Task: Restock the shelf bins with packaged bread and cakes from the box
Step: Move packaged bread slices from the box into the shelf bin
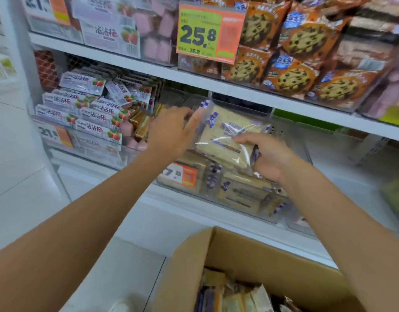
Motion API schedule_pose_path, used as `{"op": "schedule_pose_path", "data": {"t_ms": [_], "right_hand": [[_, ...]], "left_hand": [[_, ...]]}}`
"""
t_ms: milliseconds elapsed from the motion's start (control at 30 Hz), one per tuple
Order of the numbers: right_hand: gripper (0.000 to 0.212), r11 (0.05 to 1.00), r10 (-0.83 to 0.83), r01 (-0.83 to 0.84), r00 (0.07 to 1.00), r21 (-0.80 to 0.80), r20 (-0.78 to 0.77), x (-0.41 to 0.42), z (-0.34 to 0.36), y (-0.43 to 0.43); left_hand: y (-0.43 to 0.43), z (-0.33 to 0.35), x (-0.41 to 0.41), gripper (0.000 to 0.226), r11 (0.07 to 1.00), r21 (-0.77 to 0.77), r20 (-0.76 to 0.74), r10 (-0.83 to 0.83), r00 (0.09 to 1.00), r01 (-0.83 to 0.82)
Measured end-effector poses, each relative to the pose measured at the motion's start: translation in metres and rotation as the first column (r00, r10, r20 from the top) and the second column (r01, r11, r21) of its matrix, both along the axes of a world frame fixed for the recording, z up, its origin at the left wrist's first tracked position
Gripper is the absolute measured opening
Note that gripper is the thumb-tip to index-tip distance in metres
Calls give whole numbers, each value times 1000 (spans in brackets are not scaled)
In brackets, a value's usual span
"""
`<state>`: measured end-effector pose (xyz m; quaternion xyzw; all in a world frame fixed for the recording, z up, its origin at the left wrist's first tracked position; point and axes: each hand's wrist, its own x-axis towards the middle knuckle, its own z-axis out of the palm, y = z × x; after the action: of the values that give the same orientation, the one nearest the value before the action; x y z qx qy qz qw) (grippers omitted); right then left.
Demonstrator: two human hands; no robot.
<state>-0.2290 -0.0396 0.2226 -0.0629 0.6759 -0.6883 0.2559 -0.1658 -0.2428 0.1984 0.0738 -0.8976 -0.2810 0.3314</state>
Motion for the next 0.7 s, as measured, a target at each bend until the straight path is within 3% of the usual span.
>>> {"op": "schedule_pose_path", "data": {"t_ms": [100, 200, 267, 367, 467, 533, 700], "right_hand": [[3, 997, -55, 52, 998, -65, -42, -37, 4, -17], [11, 996, -86, 83, 988, -31, -125, -75, 7, -45], [19, 986, -165, 162, 968, -31, -186, -106, 4, -69], [9, 985, -162, 173, 929, 4, -332, -146, -10, -103], [43, 975, -156, 210, 880, 71, -449, -167, -30, -124], [29, 968, -182, 246, 826, 51, -533, -172, -35, -127], [29, 995, -68, 97, 870, 35, -489, -169, -28, -114]], "left_hand": [[-46, -7, -31, 40, 996, -65, 33, 63, 997, -61], [-67, -12, -46, 35, 998, 63, 82, -23, 996, 17], [-74, -16, -48, 27, 988, 149, 19, -38, 999, 35], [-75, -19, -47, 19, 972, 222, -51, -65, 997, 75], [-72, -22, -46, 19, 967, 238, -92, -69, 993, 89], [-73, -23, -46, 19, 960, 263, -130, -65, 989, 98], [-72, -24, -47, 24, 959, 258, -161, -80, 984, 120]]}}
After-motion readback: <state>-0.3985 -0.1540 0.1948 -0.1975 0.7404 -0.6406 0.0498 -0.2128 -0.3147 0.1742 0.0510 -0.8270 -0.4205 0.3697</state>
